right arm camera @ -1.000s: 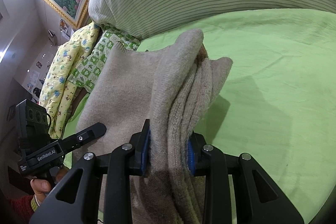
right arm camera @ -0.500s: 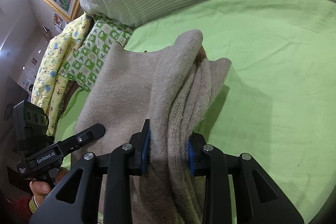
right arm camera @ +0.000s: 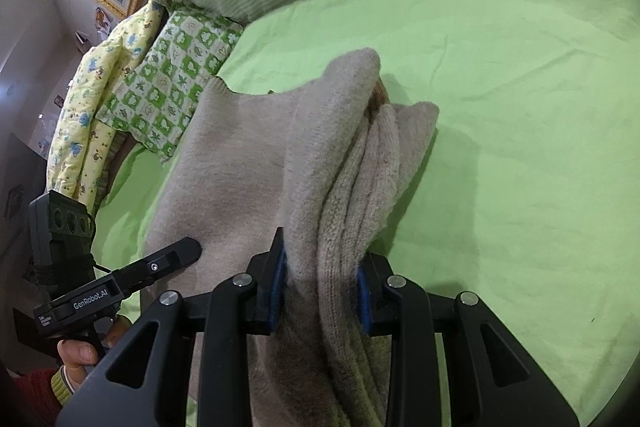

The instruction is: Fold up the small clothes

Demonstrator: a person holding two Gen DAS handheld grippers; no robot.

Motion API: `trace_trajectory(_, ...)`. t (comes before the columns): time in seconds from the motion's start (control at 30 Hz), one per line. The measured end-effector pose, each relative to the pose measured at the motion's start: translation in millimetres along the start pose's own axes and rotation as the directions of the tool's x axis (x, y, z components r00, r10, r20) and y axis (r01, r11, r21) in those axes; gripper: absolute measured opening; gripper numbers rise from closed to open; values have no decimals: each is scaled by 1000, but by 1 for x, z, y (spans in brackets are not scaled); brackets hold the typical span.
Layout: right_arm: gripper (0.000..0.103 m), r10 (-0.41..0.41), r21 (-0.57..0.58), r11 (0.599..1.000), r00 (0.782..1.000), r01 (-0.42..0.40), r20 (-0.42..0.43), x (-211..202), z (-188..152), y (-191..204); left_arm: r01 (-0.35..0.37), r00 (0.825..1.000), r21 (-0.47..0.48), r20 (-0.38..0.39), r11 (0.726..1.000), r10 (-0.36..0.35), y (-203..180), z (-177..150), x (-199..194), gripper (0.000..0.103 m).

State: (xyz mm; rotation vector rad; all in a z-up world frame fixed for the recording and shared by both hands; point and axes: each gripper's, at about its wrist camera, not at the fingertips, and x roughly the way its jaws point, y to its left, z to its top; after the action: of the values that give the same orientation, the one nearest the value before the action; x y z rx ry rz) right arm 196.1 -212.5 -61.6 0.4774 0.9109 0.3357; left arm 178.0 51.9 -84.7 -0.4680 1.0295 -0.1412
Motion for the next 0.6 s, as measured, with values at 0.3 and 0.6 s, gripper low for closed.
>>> trace_trajectory(0.3,46,-8,29,1000,1000,8,-4,7,-5,-18,-22,999,6,-43,1000,22,13,0,17,61)
trace_trajectory(0.6,57,-53,20,998,998,53,25,5,-7,-18,-128,991,57,-35,990,130,2,-3,12,79)
